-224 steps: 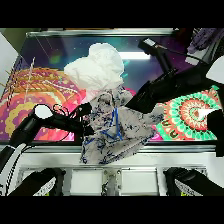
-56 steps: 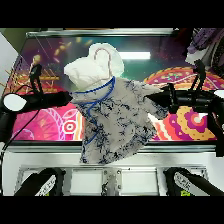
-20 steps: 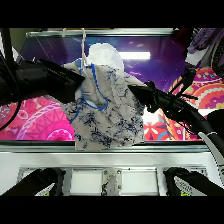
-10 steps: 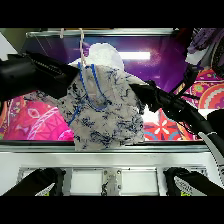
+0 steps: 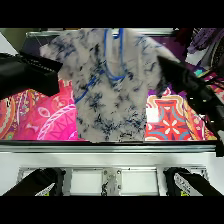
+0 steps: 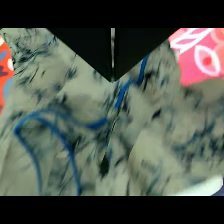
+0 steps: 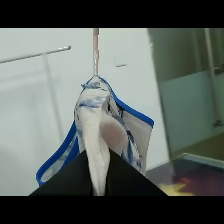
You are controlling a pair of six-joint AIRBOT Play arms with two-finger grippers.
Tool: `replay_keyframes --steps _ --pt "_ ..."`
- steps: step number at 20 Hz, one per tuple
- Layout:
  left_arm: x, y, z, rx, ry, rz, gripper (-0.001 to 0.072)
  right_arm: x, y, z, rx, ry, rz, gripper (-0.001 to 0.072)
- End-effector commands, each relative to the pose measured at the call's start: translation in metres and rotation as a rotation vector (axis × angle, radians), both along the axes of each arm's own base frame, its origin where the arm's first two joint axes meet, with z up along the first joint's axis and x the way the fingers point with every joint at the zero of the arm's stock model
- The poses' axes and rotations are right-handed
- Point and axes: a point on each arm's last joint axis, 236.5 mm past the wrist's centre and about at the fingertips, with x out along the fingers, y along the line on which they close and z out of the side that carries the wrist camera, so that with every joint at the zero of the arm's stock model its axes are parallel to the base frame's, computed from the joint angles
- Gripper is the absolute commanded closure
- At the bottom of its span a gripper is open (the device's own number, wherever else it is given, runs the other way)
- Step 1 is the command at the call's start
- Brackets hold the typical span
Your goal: Fold the clothes and pants, and hang the long-sleeved shirts on hangers.
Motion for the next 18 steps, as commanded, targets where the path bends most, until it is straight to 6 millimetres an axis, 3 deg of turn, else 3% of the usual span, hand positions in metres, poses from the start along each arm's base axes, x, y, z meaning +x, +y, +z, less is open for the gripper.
replay_keyframes --steps 1,5,10,14,18 --pt "0.012 -0.007 -0.019 0.041 0.049 0.004 0.0694 0.005 -0.078 0.029 -0.050 -0.028 -0.271 0.0708" --pt "0.028 -0.019 -0.037 0.078 0.076 -0.006 0.0694 -0.009 -0.199 0.053 -0.092 -0.013 -0.730 0.0708" --pt "0.041 -0.028 -0.055 0.113 0.107 -0.013 0.0694 -0.056 -0.319 0.080 -0.069 0.010 -1.236 0.0708" --pt "0.045 -0.031 -0.061 0.139 0.109 -0.026 0.0694 -0.088 -0.382 0.107 -0.114 0.035 -1.569 0.0708" --pt "0.047 -0.033 -0.057 0.130 0.091 -0.028 0.0694 -0.116 -0.407 0.156 -0.203 -0.022 -1.793 0.0708"
